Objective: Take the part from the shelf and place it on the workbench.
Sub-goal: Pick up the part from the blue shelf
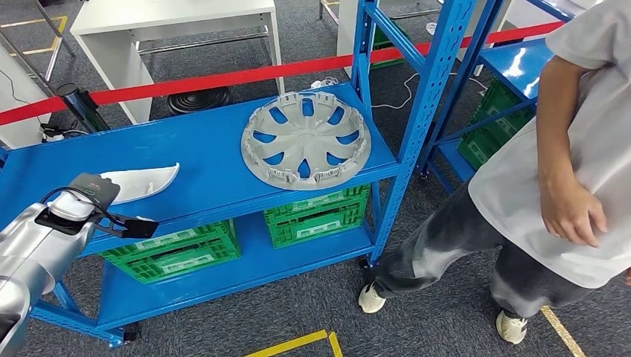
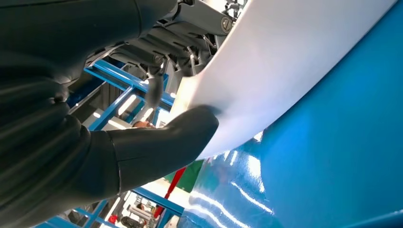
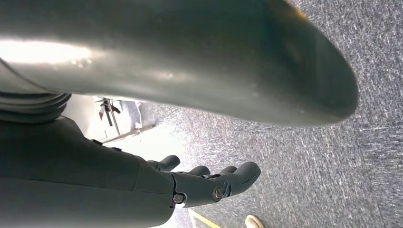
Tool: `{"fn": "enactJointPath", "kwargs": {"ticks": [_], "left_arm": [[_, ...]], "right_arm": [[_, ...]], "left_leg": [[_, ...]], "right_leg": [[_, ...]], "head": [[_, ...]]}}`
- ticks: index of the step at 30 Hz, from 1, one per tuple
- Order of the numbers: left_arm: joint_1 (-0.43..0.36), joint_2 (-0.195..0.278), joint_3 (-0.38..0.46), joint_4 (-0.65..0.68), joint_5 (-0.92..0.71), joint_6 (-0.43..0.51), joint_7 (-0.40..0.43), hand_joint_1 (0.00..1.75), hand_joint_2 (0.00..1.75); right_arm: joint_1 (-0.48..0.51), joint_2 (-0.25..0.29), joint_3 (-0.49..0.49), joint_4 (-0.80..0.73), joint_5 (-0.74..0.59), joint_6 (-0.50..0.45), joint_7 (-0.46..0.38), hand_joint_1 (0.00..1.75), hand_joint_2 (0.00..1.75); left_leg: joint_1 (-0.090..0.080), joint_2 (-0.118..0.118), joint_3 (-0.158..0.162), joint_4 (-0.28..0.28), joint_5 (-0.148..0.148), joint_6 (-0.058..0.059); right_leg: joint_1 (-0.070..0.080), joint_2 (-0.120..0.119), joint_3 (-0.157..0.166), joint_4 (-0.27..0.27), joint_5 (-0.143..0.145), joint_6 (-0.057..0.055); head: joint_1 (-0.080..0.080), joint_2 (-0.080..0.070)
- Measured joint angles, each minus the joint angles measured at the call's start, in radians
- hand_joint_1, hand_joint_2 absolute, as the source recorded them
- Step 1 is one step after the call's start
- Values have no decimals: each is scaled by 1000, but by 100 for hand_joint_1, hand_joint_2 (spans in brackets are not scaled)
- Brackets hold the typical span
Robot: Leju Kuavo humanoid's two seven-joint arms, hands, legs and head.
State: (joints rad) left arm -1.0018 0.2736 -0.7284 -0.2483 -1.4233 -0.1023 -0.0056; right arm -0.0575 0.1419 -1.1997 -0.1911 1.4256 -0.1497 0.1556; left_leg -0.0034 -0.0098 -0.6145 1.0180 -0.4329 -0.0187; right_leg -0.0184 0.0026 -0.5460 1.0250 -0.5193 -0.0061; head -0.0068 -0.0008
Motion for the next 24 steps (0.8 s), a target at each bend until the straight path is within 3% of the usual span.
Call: {"fn": "enactJointPath", "kwargs": {"ticks": [24], "left_arm": [[-17,-48,9,0,-31,-44,-21,175,175]], "right_arm": [[-1,0,0,0,-19,-7,0,0,0]], "left_leg": [[0,0,3,0,0,0]], "right_leg": [[0,0,2,0,0,0]], "head": [[0,0]]}}
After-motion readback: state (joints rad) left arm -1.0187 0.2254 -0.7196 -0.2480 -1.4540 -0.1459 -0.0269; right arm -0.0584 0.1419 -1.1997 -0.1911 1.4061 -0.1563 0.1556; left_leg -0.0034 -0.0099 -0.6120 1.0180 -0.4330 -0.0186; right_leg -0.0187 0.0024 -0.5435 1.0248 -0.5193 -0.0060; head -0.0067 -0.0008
